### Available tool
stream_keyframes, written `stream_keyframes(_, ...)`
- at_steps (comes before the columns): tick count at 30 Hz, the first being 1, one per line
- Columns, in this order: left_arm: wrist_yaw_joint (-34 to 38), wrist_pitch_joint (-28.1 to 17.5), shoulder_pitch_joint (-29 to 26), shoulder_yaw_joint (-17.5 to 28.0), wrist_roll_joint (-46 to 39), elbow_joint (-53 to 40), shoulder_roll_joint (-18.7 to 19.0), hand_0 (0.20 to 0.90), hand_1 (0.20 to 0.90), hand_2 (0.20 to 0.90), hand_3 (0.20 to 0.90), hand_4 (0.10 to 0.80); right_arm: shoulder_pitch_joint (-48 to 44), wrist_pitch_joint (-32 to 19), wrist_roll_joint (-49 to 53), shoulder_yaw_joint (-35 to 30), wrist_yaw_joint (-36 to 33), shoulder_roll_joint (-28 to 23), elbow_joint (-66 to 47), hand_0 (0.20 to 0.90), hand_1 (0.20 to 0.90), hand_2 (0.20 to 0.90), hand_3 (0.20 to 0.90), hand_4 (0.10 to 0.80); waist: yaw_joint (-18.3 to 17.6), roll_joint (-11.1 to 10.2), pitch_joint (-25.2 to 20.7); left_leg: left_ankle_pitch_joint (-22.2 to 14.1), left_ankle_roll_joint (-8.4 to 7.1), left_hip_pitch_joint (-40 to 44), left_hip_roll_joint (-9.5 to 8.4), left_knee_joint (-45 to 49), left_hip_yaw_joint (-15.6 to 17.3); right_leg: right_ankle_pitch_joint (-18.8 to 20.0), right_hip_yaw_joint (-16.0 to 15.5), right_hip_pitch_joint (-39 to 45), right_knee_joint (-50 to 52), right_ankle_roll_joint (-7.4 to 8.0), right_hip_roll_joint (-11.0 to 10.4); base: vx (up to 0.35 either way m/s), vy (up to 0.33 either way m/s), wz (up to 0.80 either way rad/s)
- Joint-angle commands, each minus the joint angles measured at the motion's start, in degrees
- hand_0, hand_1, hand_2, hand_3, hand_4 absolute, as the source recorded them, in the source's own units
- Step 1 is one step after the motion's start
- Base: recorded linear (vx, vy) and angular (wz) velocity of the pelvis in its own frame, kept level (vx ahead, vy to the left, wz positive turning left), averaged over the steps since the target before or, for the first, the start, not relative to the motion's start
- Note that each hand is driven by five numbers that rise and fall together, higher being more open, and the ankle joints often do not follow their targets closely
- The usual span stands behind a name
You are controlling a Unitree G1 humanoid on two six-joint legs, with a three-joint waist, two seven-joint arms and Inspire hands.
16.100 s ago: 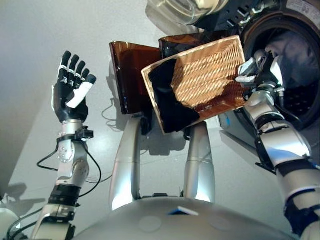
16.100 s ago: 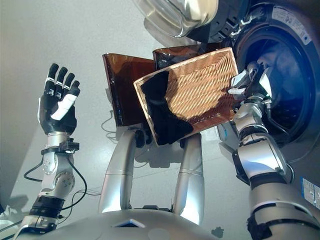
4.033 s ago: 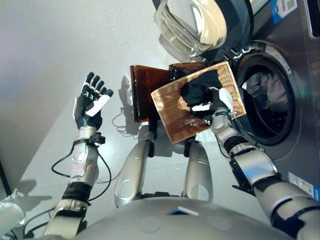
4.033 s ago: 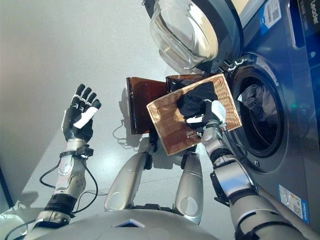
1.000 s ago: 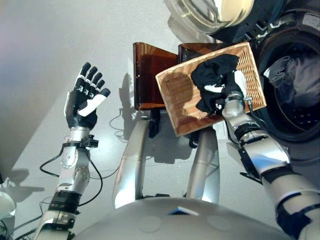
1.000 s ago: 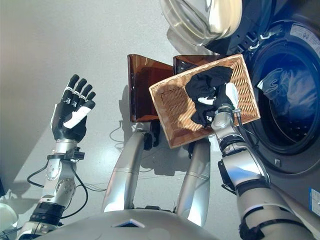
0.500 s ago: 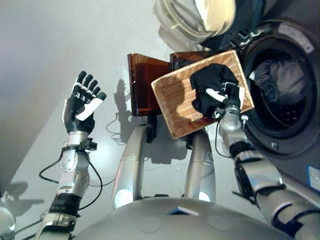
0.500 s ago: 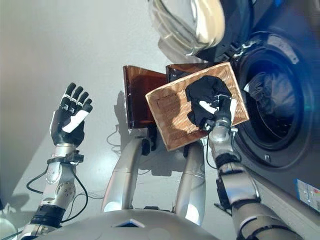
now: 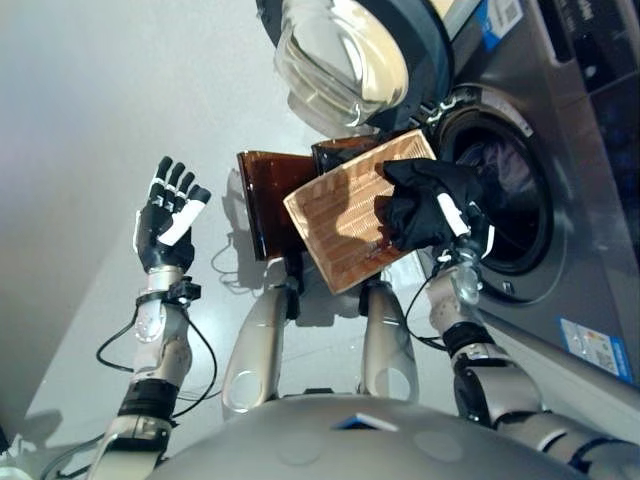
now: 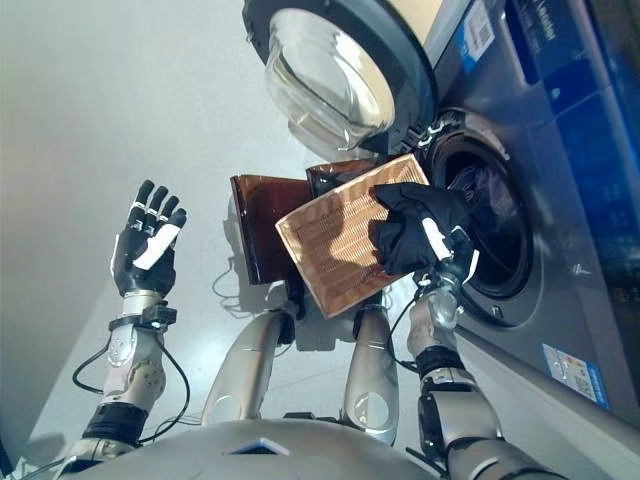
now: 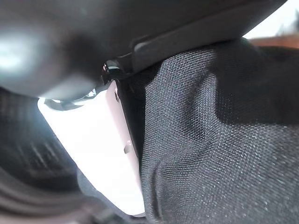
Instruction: Pick up the clothes and place them into the washing machine
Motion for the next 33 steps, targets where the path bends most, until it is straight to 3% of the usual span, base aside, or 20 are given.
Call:
stream_keyframes(1,-1.24,-5.38,-1.34,3.1,-0.32,-3.5,0.37,0.9,0.9,0.9,0.9,0.8,0.45,-6.83,12.34,-2.55,7.24,-0.85,-6.03,0.2,0.2,0.2,0.2,0.3,-0.46,0.48,-2.33,-2.87,-4.48,1.92,-0.2,-0.98,-3.9,9.31,-1.36,0.39,-9.02,-2.15,-0.06,-0.033,-0.024,0.07)
stream_keyframes(2,-1.33,-5.11,-1.37,2.98,-0.66,-3.5,-0.15,0.9,0.9,0.9,0.9,0.8,1.15,-6.1,16.28,-2.78,9.82,0.13,-6.41,0.2,0.2,0.2,0.2,0.3,-0.64,0.37,-2.05,-1.23,-4.24,1.95,-0.09,-1.44,-3.33,10.86,-1.81,0.55,-9.68,-2.6,-0.17,0.0,0.0,0.0)
stream_keyframes(6,-1.99,-4.38,-1.77,2.45,-2.73,-2.66,-1.89,0.9,0.9,0.9,0.9,0.8,2.47,-4.45,33.81,-6.82,19.36,4.73,-5.82,0.2,0.2,0.2,0.2,0.3,-1.24,0.56,-1.95,-1.82,-4.29,3.35,-0.24,-0.93,-3.91,10.3,-1.86,2.25,-9.14,-2.56,-0.27,0.028,-0.011,0.03)
stream_keyframes(8,-2.07,-4.57,-1.72,2.14,-3.32,-2.75,-2.44,0.9,0.9,0.9,0.9,0.8,2.79,-5.41,37.11,-8.19,20.38,5.82,-5.7,0.2,0.2,0.2,0.2,0.3,-1.51,0.83,-1.88,-2.01,-4.4,3.51,-0.29,-0.65,-3.94,9.85,-1.66,2.4,-8.81,-2.61,-0.28,0.015,0.002,0.02)
stream_keyframes(21,-0.1,-6.29,-1.55,1.1,-3.13,-4.24,-2.43,0.9,0.9,0.9,0.9,0.8,-3.29,-13.25,33.69,-11.9,10.03,4.1,-3.33,0.2,0.2,0.2,0.2,0.3,-1.77,2.74,-1.02,-2.87,-4.45,-0.45,-0.09,2.1,-3.28,8.86,-0.65,-1.62,-6.68,-2.98,0.01,-0.012,0.002,-0.03)
stream_keyframes(26,0.17,-7.26,-1.36,-0.32,-2.32,-6.99,-0.6,0.9,0.9,0.9,0.9,0.8,-12.45,-13.61,25.73,-11.54,2.21,-1.98,0.72,0.2,0.2,0.2,0.2,0.3,-0.26,3.92,-0.38,-2.87,-4.36,-2.94,-0.25,2.87,-3.01,8.69,-0.13,-4.42,-5.4,-3.15,-0.32,-0.008,0.004,0.01)
stream_keyframes(27,0.02,-7.46,-1.02,-0.67,-2.14,-7.85,-0.13,0.9,0.9,0.9,0.9,0.8,-13.69,-13.41,24.7,-11.08,1.59,-2.8,1.07,0.2,0.2,0.2,0.2,0.3,0.21,4.21,-0.64,-4.19,-4.61,-2.64,-0.33,2.78,-3.54,7.23,0.29,-4.28,-5.06,-2.82,-0.23,-0.033,0.011,-0.01)
stream_keyframes(29,-0.58,-7.32,-0.39,-1.74,-1.8,-9.81,0.87,0.9,0.9,0.9,0.9,0.8,-17.07,-12.44,21.02,-10.65,-0.74,-5.64,3.31,0.2,0.2,0.2,0.2,0.3,0.8,4.67,-0.06,-2.78,-4.29,-4.28,-0.34,3.02,-2.71,8.62,0.11,-5.91,-4.83,-3.24,-0.46,0.0,0.0,0.0)
stream_keyframes(30,-0.91,-7.31,-0.08,-2.04,-1.95,-10.4,1.24,0.9,0.9,0.9,0.9,0.8,-18.43,-12.22,20.04,-10.41,-1.47,-6.71,3.89,0.2,0.2,0.2,0.2,0.3,1.23,4.91,-0.31,-4.32,-4.55,-4.2,-0.46,3.17,-3.21,7.04,0.6,-5.99,-4.26,-2.87,-0.33,0.071,-0.006,0.02)
stream_keyframes(33,-1.77,-7.21,0.14,-3.08,-2.45,-10.91,1.95,0.9,0.9,0.9,0.9,0.8,-21.54,-11.58,17.77,-9.74,-3.32,-9.16,6.12,0.2,0.2,0.2,0.2,0.3,1.93,5.47,0.02,-4.36,-4.53,-5.65,-0.38,3.7,-3.12,6.76,0.76,-7.65,-3.18,-3.04,-0.55,0.006,0.001,0.04)
